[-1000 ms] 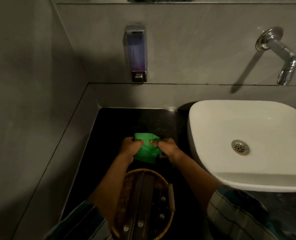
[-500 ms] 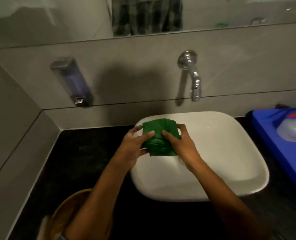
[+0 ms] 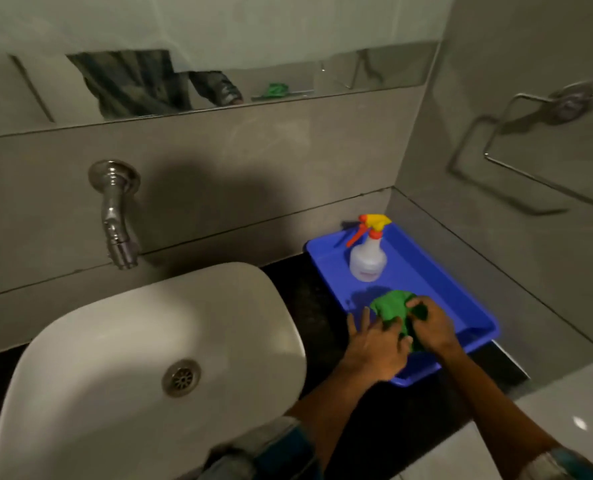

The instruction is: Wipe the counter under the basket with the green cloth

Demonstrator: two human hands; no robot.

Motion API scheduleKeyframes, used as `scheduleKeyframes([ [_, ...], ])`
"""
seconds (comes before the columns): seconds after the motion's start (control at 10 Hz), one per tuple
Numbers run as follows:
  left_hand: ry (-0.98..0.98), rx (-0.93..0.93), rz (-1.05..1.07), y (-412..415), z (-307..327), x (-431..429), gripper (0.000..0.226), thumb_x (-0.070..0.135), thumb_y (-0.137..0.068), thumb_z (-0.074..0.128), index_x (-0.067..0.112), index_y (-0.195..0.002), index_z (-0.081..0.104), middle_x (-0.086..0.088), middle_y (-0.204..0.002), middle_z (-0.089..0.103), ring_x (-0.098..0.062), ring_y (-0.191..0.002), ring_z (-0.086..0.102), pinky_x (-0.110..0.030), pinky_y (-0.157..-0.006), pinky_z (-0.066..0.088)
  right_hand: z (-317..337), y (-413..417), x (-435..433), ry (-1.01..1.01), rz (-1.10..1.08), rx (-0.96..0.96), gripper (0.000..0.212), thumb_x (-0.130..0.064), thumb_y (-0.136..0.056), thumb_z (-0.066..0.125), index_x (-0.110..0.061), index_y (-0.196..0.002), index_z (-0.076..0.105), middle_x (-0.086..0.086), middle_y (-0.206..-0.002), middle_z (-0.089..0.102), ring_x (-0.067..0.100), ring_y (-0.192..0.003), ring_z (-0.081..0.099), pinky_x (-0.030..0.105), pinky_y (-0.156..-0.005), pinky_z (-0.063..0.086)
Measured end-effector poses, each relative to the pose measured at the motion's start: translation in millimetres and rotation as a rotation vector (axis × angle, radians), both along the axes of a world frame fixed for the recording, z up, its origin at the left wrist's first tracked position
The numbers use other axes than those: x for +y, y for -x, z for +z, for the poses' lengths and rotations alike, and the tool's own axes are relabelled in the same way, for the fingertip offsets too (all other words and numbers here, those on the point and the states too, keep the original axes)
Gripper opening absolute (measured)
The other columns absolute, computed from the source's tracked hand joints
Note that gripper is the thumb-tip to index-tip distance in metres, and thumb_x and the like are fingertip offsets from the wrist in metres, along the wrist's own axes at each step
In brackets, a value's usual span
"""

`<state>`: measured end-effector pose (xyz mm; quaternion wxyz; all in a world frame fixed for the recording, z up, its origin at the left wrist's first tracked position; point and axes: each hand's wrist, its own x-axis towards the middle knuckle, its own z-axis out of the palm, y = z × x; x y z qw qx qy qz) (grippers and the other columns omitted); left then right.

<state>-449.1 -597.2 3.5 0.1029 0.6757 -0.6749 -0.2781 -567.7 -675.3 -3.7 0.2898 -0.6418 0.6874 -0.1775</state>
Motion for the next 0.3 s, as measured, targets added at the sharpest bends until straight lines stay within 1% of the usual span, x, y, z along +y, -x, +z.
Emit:
scheduleKeyframes([
  [0.1,-0.018,-0.196,-0.130,14.9,-8.1,-1.9,0.056,0.051,-0.094,0.030,0.019,-0.135,0.048,-0.020,-0.158,0.019,-0.037,-0.147,-0.013,-0.065,-0.110,-0.018,-22.9,29.2,-11.8,-0.203,0.118,0.234,0.042,-0.038,-0.088,0.046,-0.017,-0.123,0.058,0.016,-0.132,0.059,0.035,-0.122,0.053,0.043,-0.103,0.040],
  [0.2,0.149,-0.306,-0.188,-9.2,-6.6,3.7,0.055,0.054,-0.094,0.026,0.024,-0.134,0.050,-0.017,-0.159,0.016,-0.032,-0.148,-0.009,-0.061,-0.110,-0.020,-34.7,34.3,-13.6,-0.209,0.156,0.595,0.054,-0.060,-0.090,0.028,-0.031,-0.129,0.053,0.013,-0.140,0.048,0.032,-0.131,0.039,0.050,-0.107,0.027],
  [0.3,0.383,-0.383,-0.113,-44.1,3.8,12.8,0.050,0.054,-0.093,0.029,0.030,-0.122,0.061,-0.014,-0.149,0.042,-0.030,-0.146,0.021,-0.062,-0.115,0.006,-26.2,13.0,-6.8,0.028,0.149,0.643,0.052,-0.054,-0.094,0.028,-0.023,-0.121,0.061,0.013,-0.133,0.050,0.031,-0.127,0.040,0.050,-0.106,0.029],
])
